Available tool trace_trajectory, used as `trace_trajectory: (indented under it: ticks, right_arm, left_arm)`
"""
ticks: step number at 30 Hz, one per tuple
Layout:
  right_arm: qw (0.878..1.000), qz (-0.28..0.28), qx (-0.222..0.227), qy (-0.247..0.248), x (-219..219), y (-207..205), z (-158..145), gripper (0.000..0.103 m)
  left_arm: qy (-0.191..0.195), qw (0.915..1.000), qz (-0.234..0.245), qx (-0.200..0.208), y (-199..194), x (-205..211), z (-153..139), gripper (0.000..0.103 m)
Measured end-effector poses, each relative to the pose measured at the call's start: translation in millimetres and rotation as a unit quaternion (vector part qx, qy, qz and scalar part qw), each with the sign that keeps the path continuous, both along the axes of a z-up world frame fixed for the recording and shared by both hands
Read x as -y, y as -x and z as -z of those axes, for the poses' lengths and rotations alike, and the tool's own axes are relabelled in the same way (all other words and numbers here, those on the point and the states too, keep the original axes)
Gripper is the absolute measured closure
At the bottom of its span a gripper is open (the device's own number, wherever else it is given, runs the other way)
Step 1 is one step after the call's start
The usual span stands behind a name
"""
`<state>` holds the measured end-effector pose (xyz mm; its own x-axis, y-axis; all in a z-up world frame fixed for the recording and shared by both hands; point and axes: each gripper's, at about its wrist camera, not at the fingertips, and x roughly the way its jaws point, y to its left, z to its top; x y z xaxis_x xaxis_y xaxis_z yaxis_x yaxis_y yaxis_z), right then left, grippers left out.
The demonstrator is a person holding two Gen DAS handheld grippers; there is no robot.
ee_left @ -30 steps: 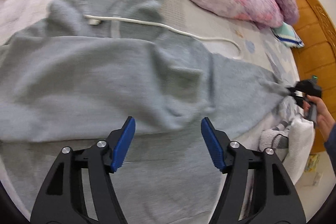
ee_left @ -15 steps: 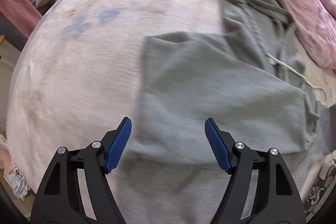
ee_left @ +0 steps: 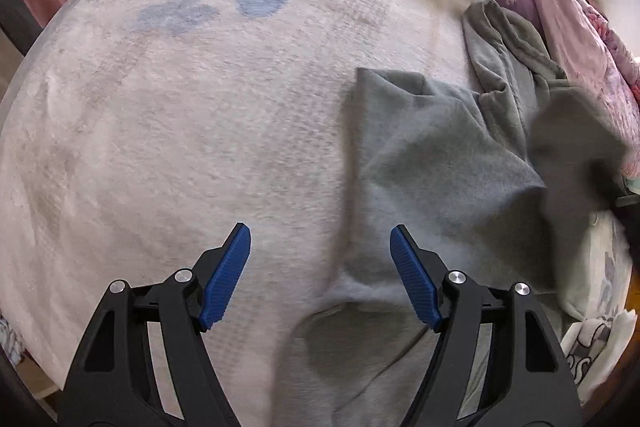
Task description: Fold large clothes
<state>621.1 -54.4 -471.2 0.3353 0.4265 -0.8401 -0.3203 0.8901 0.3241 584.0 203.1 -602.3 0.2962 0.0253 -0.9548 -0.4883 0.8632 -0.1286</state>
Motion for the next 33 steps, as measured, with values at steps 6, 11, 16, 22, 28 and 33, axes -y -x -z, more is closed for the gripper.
trace_trajectory:
  ticks: [6,11,16,22,28,33]
  right_arm:
    - [0.994,-0.065,-0.087,0.027,-41,10,58,0.083]
    - [0.990,-0.045,-0.109,-0.071,-4,10,27,0.057]
    - [0.993,0.016,-0.098,-0.071,75,0,3,0.056]
    - [0.984,0.125,-0.129,0.018,214,-35,32,0.085]
    - [0.964,0.172,-0.197,0.052,290,-60,92,0.086]
    - [0.955,0.175,-0.239,0.010,305,-68,111,0.087]
  left_arm:
    - [-0.003,0.9997,-0.025,-0.009,14,-26,3,0.030]
    - [0.010,0.9982,-0.057,0.015,25,-34,-12,0.030]
    - [0.032,0.9979,-0.031,0.047,-3,-7,-32,0.030]
    - [0.077,0.9953,0.038,0.045,-57,50,-15,0.030]
    - [0.032,0.9958,0.056,-0.065,-79,60,62,0.029]
    - [0.045,0.9949,0.067,-0.061,-82,62,53,0.026]
